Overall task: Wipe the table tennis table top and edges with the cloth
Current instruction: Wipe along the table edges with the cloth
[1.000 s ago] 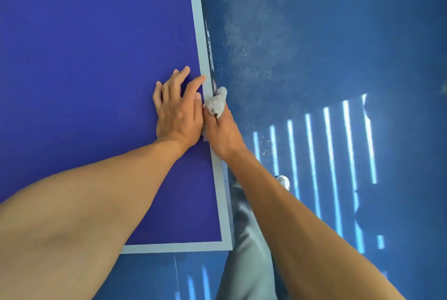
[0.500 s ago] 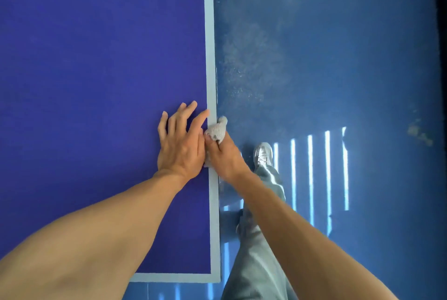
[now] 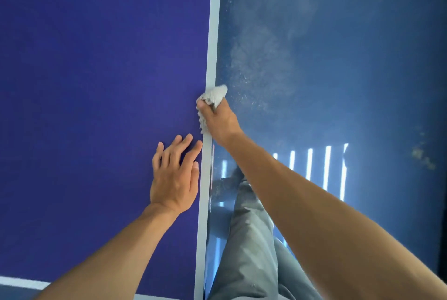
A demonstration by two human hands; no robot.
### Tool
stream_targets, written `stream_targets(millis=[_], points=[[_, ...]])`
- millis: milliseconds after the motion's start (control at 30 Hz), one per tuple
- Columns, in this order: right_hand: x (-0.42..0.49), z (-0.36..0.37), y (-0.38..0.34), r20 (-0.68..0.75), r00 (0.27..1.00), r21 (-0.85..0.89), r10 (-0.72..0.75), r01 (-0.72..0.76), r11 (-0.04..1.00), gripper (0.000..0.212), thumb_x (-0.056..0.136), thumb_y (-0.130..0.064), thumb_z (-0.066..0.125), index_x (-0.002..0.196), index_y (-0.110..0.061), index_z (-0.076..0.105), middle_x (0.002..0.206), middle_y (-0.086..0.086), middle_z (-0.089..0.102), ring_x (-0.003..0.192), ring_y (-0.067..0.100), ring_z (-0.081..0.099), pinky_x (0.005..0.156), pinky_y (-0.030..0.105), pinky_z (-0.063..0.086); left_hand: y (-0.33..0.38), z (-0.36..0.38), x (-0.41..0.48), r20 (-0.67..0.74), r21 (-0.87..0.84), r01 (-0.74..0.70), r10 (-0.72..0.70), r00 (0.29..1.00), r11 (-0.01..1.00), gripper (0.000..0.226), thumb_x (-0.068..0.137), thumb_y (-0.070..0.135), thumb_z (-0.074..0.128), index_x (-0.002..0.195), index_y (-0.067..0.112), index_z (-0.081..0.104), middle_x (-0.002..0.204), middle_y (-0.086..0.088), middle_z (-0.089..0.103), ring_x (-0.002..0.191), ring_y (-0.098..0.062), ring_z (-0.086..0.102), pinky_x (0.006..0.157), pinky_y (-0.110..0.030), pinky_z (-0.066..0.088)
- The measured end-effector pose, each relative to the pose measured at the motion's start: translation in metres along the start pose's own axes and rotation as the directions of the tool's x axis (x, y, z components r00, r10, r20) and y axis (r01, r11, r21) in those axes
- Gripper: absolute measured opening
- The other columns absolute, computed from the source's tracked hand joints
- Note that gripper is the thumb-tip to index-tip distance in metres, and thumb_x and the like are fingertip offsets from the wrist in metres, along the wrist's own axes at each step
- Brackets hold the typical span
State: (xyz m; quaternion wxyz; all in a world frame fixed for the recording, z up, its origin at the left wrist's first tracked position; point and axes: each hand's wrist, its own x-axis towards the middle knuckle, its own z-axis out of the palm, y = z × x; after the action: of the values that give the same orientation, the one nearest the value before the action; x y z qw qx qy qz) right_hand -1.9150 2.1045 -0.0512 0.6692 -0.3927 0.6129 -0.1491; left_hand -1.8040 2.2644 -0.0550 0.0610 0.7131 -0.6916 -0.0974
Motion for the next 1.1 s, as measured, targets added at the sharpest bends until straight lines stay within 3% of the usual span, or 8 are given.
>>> stream_targets(millis=[133,233,300,400,533,667,933,1100], points=[[-0.001,0.005,-0.013,-0.084,0.996,-0.045,-0.018,0.014,0.999,0.058,0.103,-0.037,0.063,0.146,-0.011,0.036,0.124,0.013,0.064,0.096,0.028,0.070,0.078,0.045,0.062,0.004,-0.007,0.011,-0.007,0.006,0.018,-0.018,1.000,1.000,0.040,0.102,0.028,0.044,0.136,0.015,0.058,0.143,-0.010,0.055,0.133,-0.033,0.050,0.119,-0.055,0.026],[0.028,0.010,-0.047,-0.149,0.989,0.026,0.013,-0.009,1.000,0.064,0.103,-0.033,0.064,0.150,-0.005,0.033,0.135,0.021,0.059,0.113,0.041,0.066,0.091,0.056,0.058,-0.001,-0.020,0.054,-0.039,-0.015,0.116,-0.117,0.992,0.993,0.038,0.096,0.032,0.049,0.129,0.016,0.059,0.130,-0.006,0.059,0.116,-0.031,0.055,0.107,-0.049,0.033],[0.055,0.004,-0.068,-0.154,0.988,0.061,0.003,0.006,0.998,0.061,0.103,-0.033,0.064,0.148,-0.004,0.035,0.135,0.021,0.060,0.111,0.040,0.067,0.090,0.055,0.058,-0.007,-0.030,0.094,-0.093,-0.029,0.180,-0.182,0.979,0.983,0.038,0.096,0.030,0.051,0.130,0.016,0.059,0.130,-0.006,0.058,0.118,-0.029,0.053,0.106,-0.048,0.034],[0.093,-0.015,-0.093,-0.121,0.991,0.099,-0.054,0.066,0.993,0.045,0.101,-0.030,0.066,0.134,-0.008,0.046,0.124,0.018,0.065,0.083,0.021,0.071,0.068,0.037,0.062,-0.017,-0.037,0.155,-0.127,-0.058,0.184,-0.190,0.973,0.981,0.039,0.096,0.026,0.052,0.133,0.015,0.059,0.135,-0.007,0.057,0.123,-0.029,0.050,0.110,-0.050,0.036],[0.111,-0.025,-0.100,-0.117,0.986,0.087,-0.122,0.132,0.987,0.042,0.101,-0.031,0.066,0.133,-0.012,0.047,0.110,0.009,0.068,0.066,0.001,0.066,0.051,0.016,0.050,-0.026,-0.037,0.234,-0.160,-0.094,0.148,-0.162,0.974,0.984,0.038,0.098,0.024,0.051,0.134,0.017,0.060,0.139,-0.007,0.055,0.129,-0.030,0.050,0.118,-0.061,0.029],[0.084,-0.015,-0.072,-0.046,0.997,0.198,-0.066,0.074,0.977,0.053,0.105,-0.029,0.057,0.152,-0.017,0.034,0.106,0.013,0.067,0.068,0.014,0.061,0.056,0.023,0.053,-0.024,-0.040,0.315,-0.133,-0.032,0.163,-0.166,0.977,0.986,0.042,0.099,0.027,0.047,0.140,0.022,0.057,0.145,-0.008,0.051,0.141,-0.031,0.042,0.122,-0.068,0.013],[0.114,-0.025,-0.089,0.111,0.994,0.323,0.023,-0.058,0.944,0.066,0.105,-0.028,0.060,0.158,-0.023,0.021,0.103,0.008,0.062,0.067,0.009,0.056,0.060,0.026,0.054,-0.029,-0.048,0.526,-0.021,0.123,0.100,-0.098,0.995,0.987,0.043,0.102,0.031,0.040,0.144,0.032,0.050,0.159,-0.008,0.035,0.153,-0.032,0.024,0.122,-0.070,0.006],[0.206,-0.058,-0.166,0.083,0.995,0.238,-0.048,0.027,0.971,0.065,0.104,-0.034,0.060,0.151,-0.006,0.025,0.124,0.019,0.058,0.086,0.025,0.066,0.067,0.042,0.064,-0.048,-0.043,0.597,-0.081,0.138,0.064,-0.053,0.995,0.988,0.041,0.102,0.032,0.037,0.139,0.034,0.053,0.142,-0.007,0.049,0.130,-0.032,0.046,0.113,-0.057,0.035]])
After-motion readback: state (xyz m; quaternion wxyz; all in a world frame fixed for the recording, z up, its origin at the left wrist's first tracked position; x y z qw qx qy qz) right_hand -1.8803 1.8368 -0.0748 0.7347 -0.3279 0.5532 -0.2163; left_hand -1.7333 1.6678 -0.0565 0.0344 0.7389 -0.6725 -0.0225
